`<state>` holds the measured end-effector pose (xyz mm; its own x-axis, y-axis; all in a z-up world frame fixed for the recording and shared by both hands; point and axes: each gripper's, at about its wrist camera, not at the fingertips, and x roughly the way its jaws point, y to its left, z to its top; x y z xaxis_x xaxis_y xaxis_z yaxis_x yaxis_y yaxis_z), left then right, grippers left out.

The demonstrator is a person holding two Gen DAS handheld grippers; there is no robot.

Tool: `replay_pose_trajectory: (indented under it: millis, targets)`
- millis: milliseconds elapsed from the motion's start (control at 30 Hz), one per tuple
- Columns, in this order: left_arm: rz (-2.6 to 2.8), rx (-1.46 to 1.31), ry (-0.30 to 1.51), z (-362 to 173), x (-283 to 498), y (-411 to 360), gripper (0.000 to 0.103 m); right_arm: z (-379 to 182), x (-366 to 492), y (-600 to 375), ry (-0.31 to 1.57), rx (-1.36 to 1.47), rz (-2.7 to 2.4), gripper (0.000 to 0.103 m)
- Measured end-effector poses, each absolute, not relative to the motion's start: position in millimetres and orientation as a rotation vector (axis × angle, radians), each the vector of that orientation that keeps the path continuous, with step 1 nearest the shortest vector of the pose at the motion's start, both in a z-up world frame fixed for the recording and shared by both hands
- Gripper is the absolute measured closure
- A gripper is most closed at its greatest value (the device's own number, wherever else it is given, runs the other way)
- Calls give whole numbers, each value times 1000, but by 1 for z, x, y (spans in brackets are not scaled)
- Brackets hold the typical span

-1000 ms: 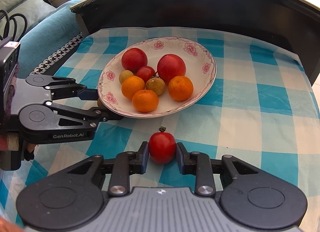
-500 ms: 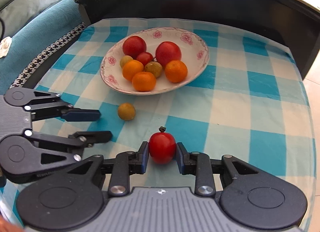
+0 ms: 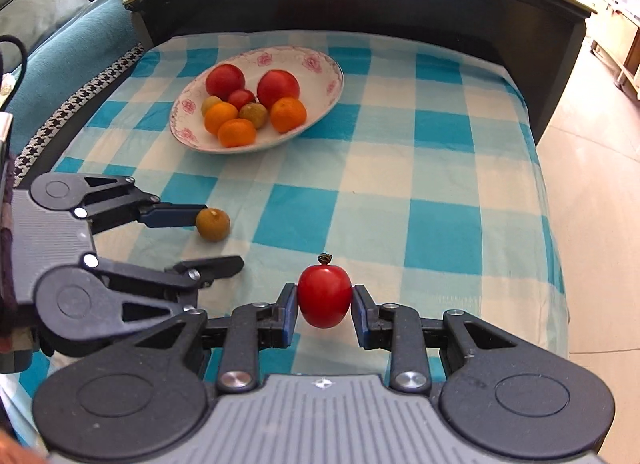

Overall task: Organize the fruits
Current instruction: 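Close the left gripper on another brown fruit while the right gripper closes on the tomato, then lift the brown fruit and tomato with both grippers and carry them toward the bowl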

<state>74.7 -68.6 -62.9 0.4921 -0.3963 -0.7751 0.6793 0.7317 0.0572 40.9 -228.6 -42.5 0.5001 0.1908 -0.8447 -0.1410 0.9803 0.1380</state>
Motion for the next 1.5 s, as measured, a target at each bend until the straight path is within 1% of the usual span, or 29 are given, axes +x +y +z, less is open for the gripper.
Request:
replay_pose_trajectory:
  millis: [67,167,300,333,500,667,767,900,967,1000,1033,1067,1100,1133,1300,1500]
  targets:
    - [-659,384,819,-63,77,-71,55,-48,42,-230,1044,61,200,72]
    - [-658,380,817,-61,76,-72,60,-50,44,-232,1049,82,203,72]
    - [-645,379,828,-61,73,-71,71,-52,45,-230,1052,80,207,72]
    - [-641,378,836,-59,71,-69,73,-53,46,-229,1057,80,208,72]
    - [-604,375,870,-54,57,-59,73,-54,46,-218,1055,72,244,72]
    - [-556,366,908,-56,41,-45,72,-55,35,-197,1046,-3,288,72]
    - [-545,348,900,-55,33,-38,71,-55,30,-190,1042,-42,290,72]
    - [-534,353,892,-55,28,-33,64,-56,27,-187,1038,-56,273,72]
    - [-530,352,894,-55,26,-31,55,-56,26,-188,1044,-36,272,69]
    - [-529,350,897,-55,26,-31,47,-55,25,-189,1043,-28,270,68]
    - [-525,348,899,-55,25,-30,42,-55,25,-190,1044,-20,268,66]
    - [-527,351,897,-55,25,-31,42,-55,24,-190,1046,-15,269,64]
    - [-533,354,894,-54,24,-31,42,-55,23,-191,1047,-12,271,60]
    - [-536,354,890,-54,23,-32,41,-54,22,-191,1046,-10,270,59]
    - [-574,357,873,-52,19,-38,41,-49,18,-191,1024,-20,267,59]
    - [-609,395,861,-54,13,-47,44,-51,18,-183,982,-93,295,59]
